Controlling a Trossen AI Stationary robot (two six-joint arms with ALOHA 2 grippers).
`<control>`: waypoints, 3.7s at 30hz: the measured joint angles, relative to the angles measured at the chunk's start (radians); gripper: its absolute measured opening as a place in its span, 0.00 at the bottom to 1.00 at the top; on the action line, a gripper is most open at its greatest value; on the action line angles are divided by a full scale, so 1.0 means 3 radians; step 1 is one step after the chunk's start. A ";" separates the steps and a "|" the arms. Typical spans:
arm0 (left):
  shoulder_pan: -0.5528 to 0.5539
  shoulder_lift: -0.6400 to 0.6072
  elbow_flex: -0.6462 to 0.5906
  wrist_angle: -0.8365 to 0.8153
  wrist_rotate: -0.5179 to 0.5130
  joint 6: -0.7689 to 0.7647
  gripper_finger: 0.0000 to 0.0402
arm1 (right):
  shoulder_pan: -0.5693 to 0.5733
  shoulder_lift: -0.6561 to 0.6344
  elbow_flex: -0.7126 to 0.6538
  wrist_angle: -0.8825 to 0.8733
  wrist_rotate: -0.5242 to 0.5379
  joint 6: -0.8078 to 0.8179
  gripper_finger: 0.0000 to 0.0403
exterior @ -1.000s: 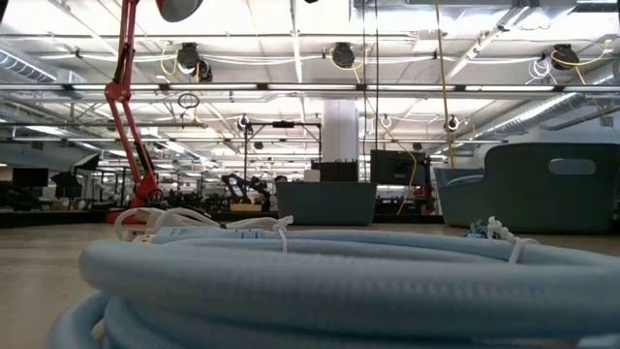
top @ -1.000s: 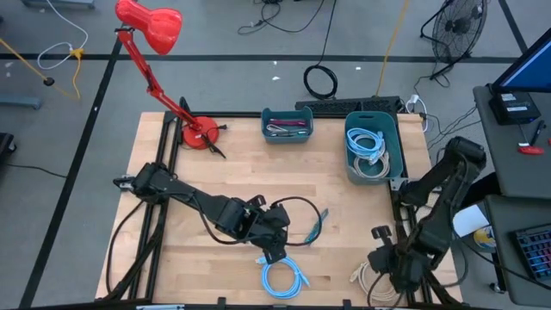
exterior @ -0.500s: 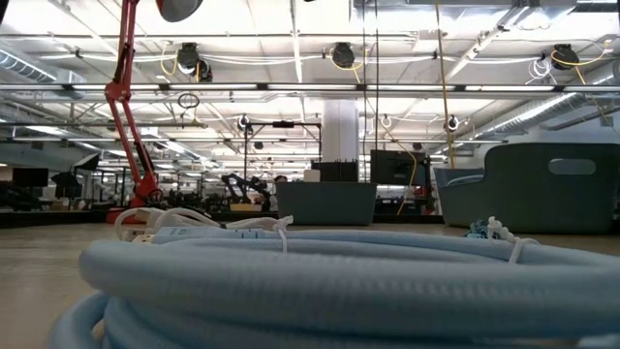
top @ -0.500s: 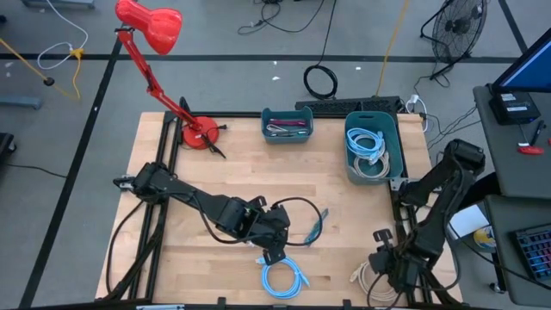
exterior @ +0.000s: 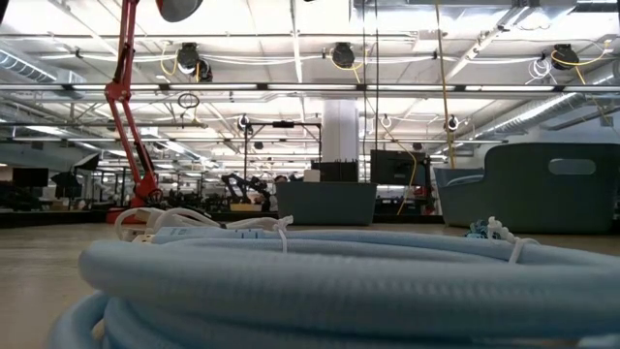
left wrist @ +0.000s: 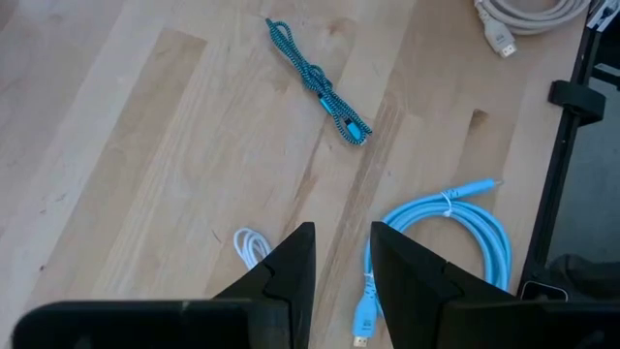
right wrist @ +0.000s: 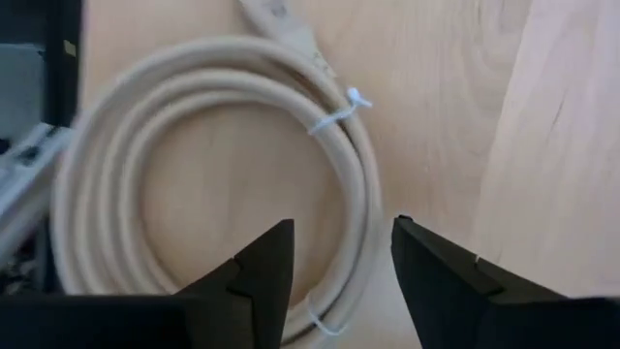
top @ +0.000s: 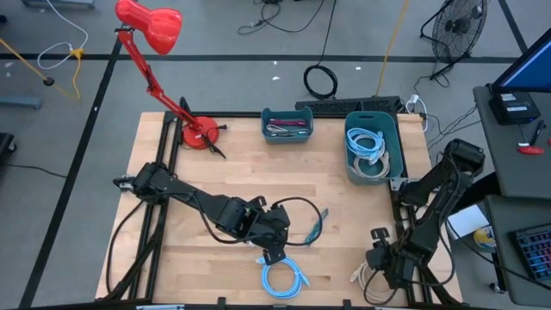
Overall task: Pick & Place USB Port
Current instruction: Put the brown HDMI cable into the right blue bin
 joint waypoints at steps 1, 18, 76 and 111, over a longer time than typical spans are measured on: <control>0.0000 0.0000 0.0000 0.0000 0.0000 -0.0006 0.26 | 0.0000 0.0000 -0.0044 0.0062 -0.0048 0.0018 0.41; 0.0000 -0.0001 0.0000 -0.0001 0.0000 -0.0067 0.26 | 0.0001 -0.0016 -0.0606 0.0416 0.0067 0.0485 0.28; 0.0375 -0.0185 0.0004 -0.1145 -0.0440 0.1175 0.02 | -0.5145 -0.1744 0.0399 -0.1407 0.1806 0.0068 0.08; 0.0426 -0.0417 0.0003 -0.1176 -0.0644 0.1131 0.05 | -0.5035 -0.2092 -0.0065 -0.2292 0.1589 0.0542 0.08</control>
